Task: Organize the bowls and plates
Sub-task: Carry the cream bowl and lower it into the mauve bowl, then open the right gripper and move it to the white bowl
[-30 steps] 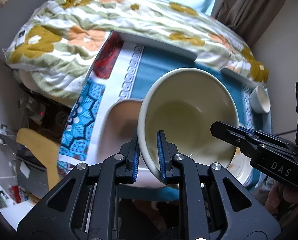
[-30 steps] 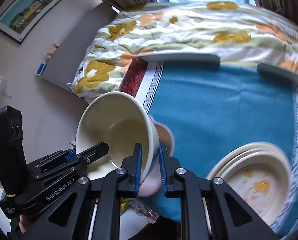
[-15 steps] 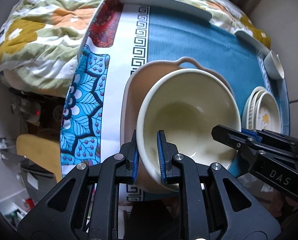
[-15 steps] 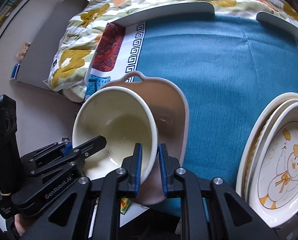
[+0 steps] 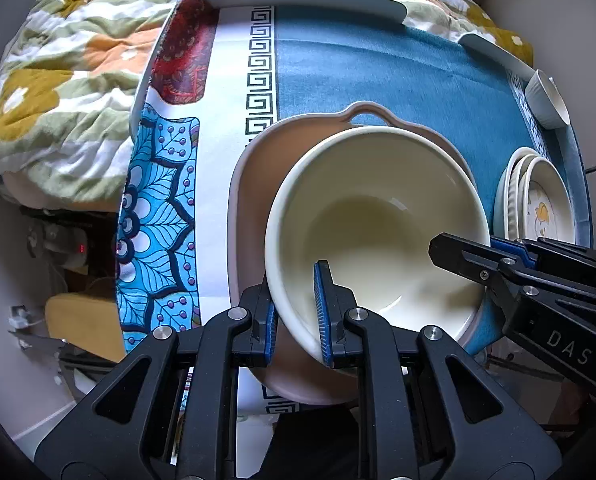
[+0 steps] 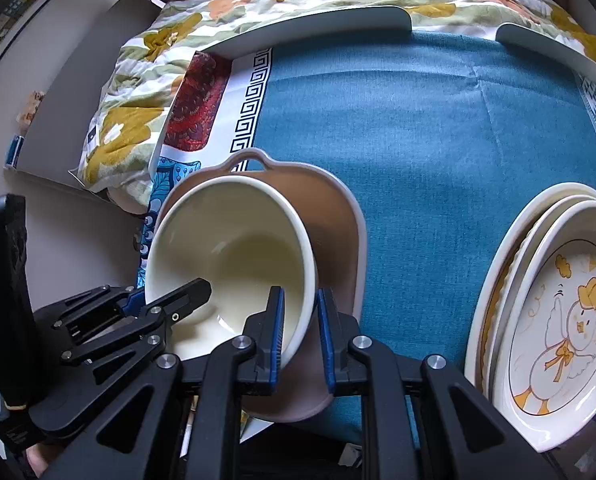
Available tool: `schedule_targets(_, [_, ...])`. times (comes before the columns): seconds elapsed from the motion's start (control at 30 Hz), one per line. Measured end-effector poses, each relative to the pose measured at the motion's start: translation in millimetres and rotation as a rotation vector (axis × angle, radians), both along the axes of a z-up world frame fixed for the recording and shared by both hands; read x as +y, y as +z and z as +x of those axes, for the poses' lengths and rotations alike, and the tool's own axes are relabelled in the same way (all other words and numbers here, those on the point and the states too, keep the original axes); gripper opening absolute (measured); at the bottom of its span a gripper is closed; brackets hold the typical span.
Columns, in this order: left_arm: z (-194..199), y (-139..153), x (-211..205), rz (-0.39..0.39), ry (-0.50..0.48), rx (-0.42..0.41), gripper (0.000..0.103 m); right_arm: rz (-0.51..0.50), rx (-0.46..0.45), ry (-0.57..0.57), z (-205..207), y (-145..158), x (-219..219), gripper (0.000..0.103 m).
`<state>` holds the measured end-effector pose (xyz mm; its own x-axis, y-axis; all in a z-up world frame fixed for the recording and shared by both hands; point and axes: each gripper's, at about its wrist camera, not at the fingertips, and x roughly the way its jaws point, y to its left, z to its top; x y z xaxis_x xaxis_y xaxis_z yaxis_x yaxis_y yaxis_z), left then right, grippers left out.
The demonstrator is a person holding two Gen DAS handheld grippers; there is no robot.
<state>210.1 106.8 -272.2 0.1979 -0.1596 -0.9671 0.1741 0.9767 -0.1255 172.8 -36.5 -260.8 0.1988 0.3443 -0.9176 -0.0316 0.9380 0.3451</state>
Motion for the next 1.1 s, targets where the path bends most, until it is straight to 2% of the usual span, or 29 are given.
schedule_targets(0.33, [0,-3,2,0.006,0.022,0.014,0.015,-0.063,-0.014,0.036,-2,2,6,0.016])
schedule_targets(0.67, [-5,14,6,0.009,0.033,-0.027,0.015,-0.050,-0.016,0.035,-5,5,1,0.016])
schedule_targets(0.77, [-10,27,7,0.002,0.037,-0.038,0.015,-0.036,-0.028,0.024,-9,15,-5,0.016])
schedule_targets(0.93, [-21,61,5,-0.021,0.057,-0.094,0.015,-0.006,-0.096,0.021,-19,47,-20,0.016])
schedule_targets(1.1, [-32,106,-16,-0.050,0.070,-0.208,0.015,0.027,-0.206,-0.001,-37,84,-59,0.016])
